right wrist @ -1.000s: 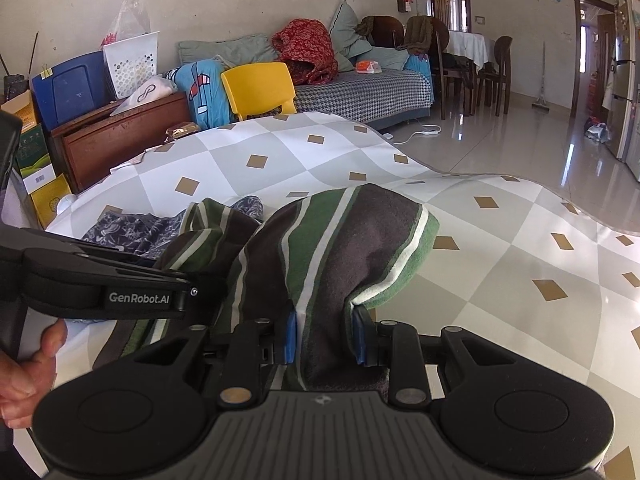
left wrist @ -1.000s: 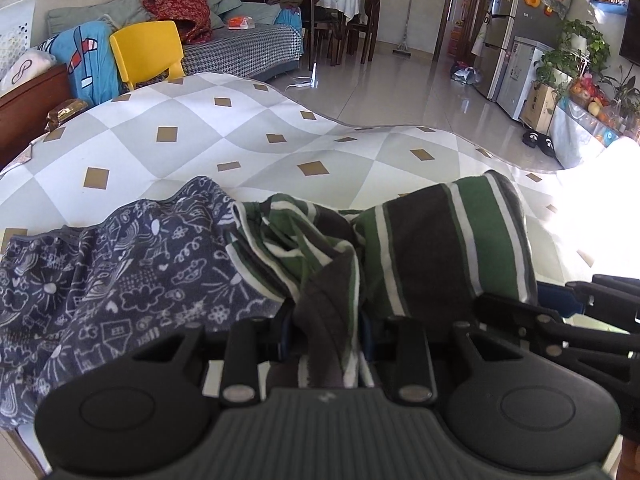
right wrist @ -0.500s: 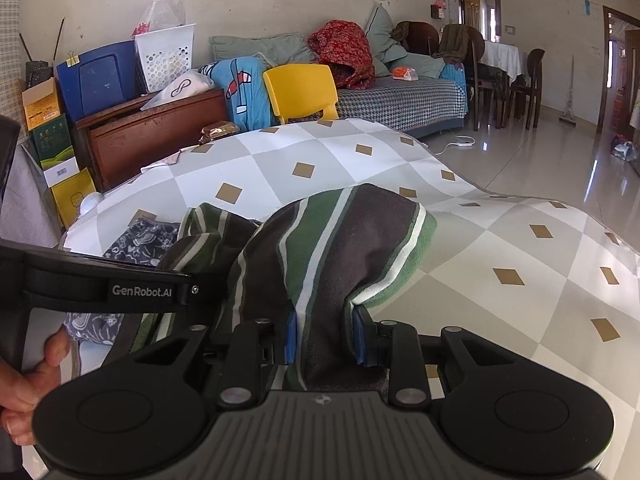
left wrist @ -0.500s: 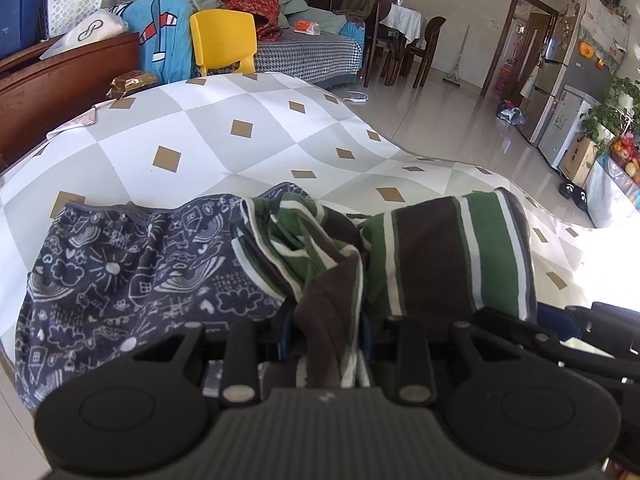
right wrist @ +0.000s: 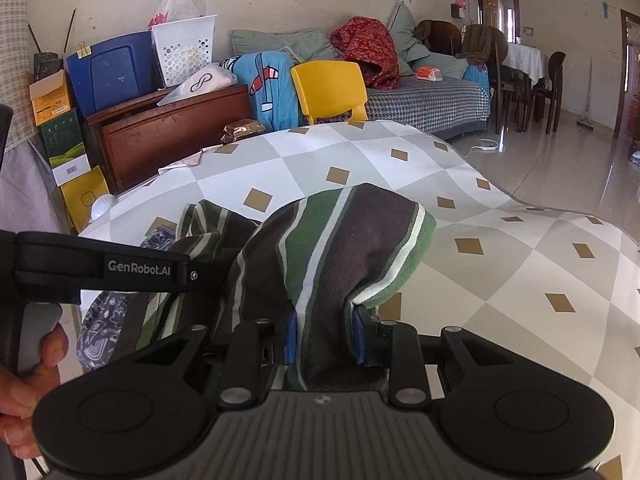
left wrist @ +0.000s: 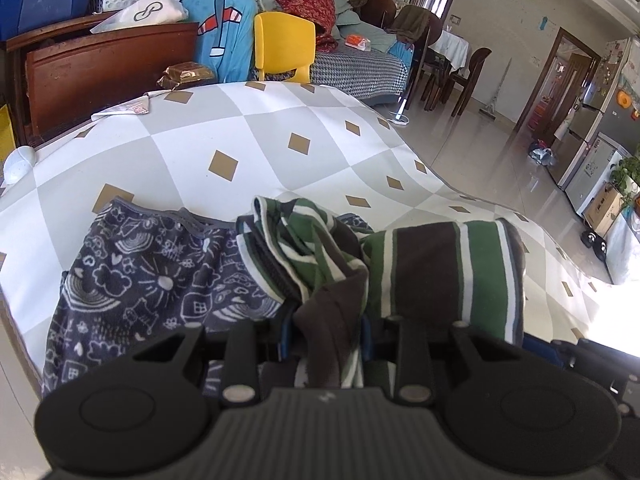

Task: Fold clothes
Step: 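Lower the shirt with both tools onto the grey patterned blanket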

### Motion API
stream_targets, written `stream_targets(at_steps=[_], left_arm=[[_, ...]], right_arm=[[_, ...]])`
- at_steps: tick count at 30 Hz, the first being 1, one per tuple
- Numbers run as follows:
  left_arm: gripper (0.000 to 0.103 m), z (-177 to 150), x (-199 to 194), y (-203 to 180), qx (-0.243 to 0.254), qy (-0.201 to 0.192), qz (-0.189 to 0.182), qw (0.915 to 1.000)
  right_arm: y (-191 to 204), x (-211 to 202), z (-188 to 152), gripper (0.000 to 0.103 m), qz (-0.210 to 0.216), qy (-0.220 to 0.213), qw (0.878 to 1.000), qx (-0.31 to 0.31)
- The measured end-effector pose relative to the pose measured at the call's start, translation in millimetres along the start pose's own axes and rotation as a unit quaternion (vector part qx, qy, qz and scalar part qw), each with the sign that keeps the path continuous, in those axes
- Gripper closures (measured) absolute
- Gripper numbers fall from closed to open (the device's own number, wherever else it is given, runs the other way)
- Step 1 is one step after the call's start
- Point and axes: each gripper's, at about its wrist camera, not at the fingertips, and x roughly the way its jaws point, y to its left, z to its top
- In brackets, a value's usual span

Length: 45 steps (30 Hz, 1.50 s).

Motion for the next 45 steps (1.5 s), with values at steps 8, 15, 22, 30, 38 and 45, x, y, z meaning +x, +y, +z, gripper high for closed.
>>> stream_targets(at_steps=[8, 15, 22, 30, 38, 45], left_arm=[[0.074, 28, 3, 24, -0.015, -0.026, 0.019, 0.9994], [0.075, 44, 13, 37, -0.031, -0.034, 0.016, 0.9988], [0.075, 45, 36, 58, -0.068, -0.008, 0.045, 0.9966], [0.069, 40, 46, 86, -0.126, 0.015, 0.064, 0.9899], [0.065, 33, 44, 107, -0.181, 0.029, 0.061, 0.9812], [0.064, 21, 52, 119, -0.208, 0.055, 0.065, 0.9744]], right_arm=[[22, 35, 22, 0.076, 0.015, -0.004, 1.000, 0.001], [38, 67, 32, 0.077, 0.030, -0.004, 1.000, 0.003], [18, 80, 21, 0.077, 0.020, 0.014, 0.999, 0.036], [-8, 93, 5, 0.065, 0.006, 0.036, 0.996, 0.076], [-15, 82, 2, 0.064, 0.005, 0.028, 0.995, 0.093], [-9, 98, 0, 0.061, -0.003, 0.046, 0.994, 0.095]])
